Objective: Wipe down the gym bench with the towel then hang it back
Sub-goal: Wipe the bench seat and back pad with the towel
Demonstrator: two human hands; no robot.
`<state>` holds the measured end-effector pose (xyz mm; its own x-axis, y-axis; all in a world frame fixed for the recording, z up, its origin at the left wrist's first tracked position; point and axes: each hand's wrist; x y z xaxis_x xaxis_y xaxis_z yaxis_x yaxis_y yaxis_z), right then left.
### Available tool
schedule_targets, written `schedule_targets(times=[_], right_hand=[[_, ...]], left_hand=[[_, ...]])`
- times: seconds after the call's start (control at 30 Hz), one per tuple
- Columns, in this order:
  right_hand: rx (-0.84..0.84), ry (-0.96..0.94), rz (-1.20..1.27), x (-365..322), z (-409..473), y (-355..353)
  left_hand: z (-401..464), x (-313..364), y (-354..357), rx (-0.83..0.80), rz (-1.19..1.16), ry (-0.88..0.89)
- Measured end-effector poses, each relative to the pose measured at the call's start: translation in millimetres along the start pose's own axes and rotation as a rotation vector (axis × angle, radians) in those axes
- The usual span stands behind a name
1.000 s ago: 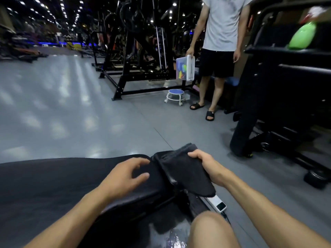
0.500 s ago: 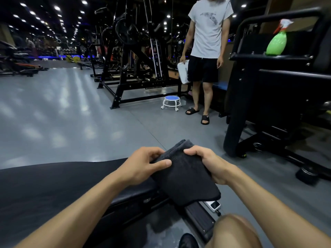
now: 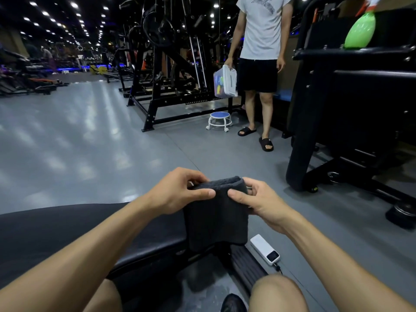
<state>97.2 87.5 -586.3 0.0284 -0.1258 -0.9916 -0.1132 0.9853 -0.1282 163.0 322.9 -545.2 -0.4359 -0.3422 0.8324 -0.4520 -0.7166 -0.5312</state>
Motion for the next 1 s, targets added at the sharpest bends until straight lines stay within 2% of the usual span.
schedule_targets(times=[0.2, 0.4, 0.5, 0.73, 0.87, 1.0], right_hand=[[0.08, -0.033, -0.052, 5.4, 16.2, -10.0], [0.079, -0.083, -0.228, 4.3, 28.5, -6.2], [0.107, -0.114, -0.176, 1.8, 34.4, -0.2], [0.139, -0.093, -0.112, 4.2, 42.7, 24.1], [0.193, -0.01, -0.003, 8.5, 47.6, 32.1], [0.075, 0.126, 0.102, 33.9, 54.4, 36.0]], left_hand=[[15.5, -30.4, -1.3, -0.092, -0.15, 0.001], [29.6, -49.7, -3.8, 0.056, -0.218, 0.046], [23.1, -58.5, -9.0, 0.014, -0.293, -0.004], [10.3, -64.7, -17.5, -0.304, -0.278, -0.073], [9.7, -71.1, -21.6, -0.328, -0.369, -0.061], [22.1, -89.8, -13.5, -0.235, -0.573, -0.151]])
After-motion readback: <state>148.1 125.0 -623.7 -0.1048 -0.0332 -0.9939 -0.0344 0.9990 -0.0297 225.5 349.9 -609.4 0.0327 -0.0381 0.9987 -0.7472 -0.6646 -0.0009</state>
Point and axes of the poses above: each hand's wrist, its own z-axis towards the middle knuckle, its own y-axis out of the palm, x = y × z, and after that the axes turned 7 degrees about -z, right-handed
